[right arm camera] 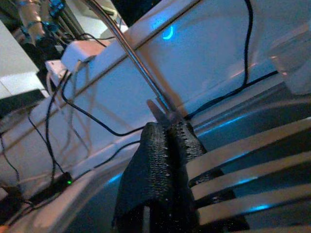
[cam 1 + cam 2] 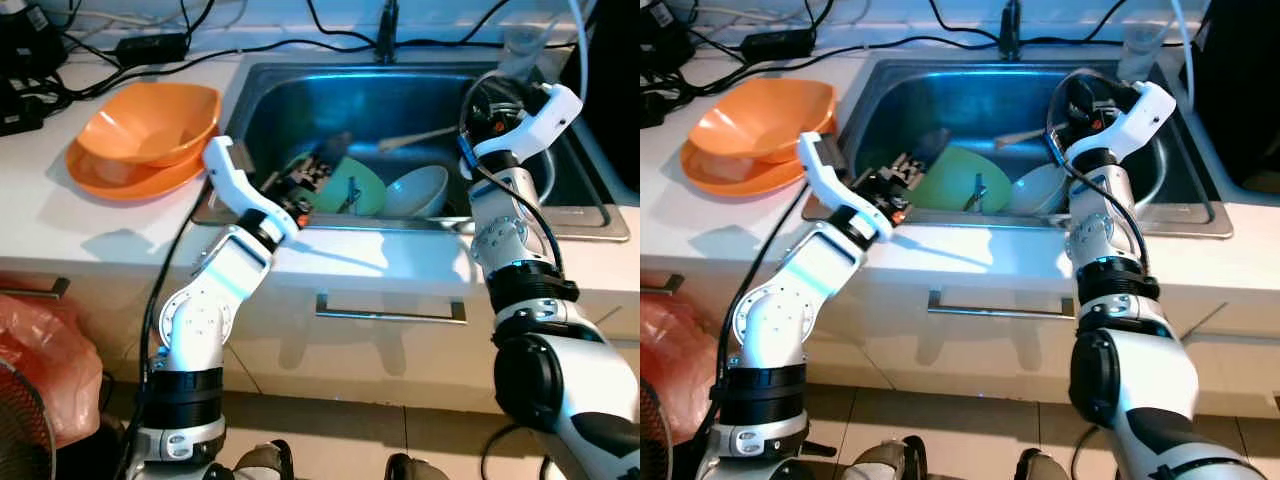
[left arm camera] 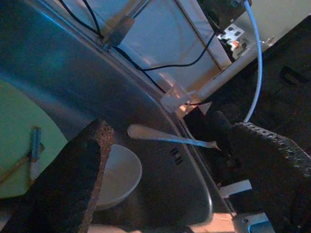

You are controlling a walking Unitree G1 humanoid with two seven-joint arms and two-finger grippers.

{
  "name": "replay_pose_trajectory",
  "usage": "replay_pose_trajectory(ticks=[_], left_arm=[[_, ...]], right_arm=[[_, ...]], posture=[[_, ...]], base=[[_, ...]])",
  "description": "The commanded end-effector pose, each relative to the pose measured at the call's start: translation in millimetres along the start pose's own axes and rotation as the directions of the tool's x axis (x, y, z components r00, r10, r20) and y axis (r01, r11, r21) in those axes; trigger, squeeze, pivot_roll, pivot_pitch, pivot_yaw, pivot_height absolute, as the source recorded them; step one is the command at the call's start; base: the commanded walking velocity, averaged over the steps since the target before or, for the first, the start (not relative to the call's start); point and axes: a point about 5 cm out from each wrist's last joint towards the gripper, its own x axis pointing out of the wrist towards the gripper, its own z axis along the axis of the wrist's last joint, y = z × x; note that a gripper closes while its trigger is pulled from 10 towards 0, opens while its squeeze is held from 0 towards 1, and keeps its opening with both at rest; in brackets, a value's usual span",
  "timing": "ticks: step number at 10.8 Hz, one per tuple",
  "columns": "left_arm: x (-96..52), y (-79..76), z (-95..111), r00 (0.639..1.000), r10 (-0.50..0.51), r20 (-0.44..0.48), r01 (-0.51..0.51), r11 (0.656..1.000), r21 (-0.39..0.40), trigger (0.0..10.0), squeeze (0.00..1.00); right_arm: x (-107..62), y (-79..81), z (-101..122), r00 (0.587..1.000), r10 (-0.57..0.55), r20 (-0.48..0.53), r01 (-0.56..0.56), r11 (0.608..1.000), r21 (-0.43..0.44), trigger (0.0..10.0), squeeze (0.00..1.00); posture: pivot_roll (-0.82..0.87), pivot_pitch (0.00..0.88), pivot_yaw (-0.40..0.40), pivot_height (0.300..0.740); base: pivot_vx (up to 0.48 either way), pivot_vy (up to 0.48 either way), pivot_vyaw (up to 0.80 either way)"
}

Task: Kitchen organization

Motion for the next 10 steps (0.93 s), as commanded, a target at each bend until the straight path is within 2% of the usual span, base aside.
replay_pose_trajectory(ticks=[1, 4, 5, 10], left_arm=[[-1.7, 4.2, 3.4, 1.0, 0.027, 0.01, -0.027, 0.999, 0.021, 10.0, 1.0], [-3.9, 5.4, 6.1, 0.999, 0.041, 0.018, -0.042, 0.997, 0.057, 10.0, 1.0], [-5.7, 6.9, 5.7, 0.999, 0.05, 0.021, -0.052, 0.997, 0.059, 10.0, 1.0], [-11.6, 7.5, 2.1, 0.998, 0.061, 0.008, -0.061, 0.996, 0.065, 10.0, 1.0]], right_arm=[[2.9, 4.0, 1.0, 1.0, 0.017, -0.005, -0.017, 0.999, -0.051, 10.0, 0.0], [0.6, -5.1, -6.5, 0.998, -0.004, -0.067, -0.006, 0.988, -0.156, 10.0, 0.0], [2.5, -4.8, -5.4, 0.997, -0.001, -0.075, -0.011, 0.987, -0.163, 10.0, 1.0], [9.0, 3.8, -5.9, 0.994, 0.027, -0.104, -0.047, 0.978, -0.202, 10.0, 1.0]], posture=[[0.07, 0.138, 0.077, 0.74], [0.09, 0.142, 0.074, 0.74], [0.1, 0.146, 0.068, 0.74], [0.12, 0.166, 0.06, 0.74]], base=[[0.0, 0.0, 0.0], [0.0, 0.0, 0.0], [0.0, 0.0, 0.0], [0.0, 0.0, 0.0]])
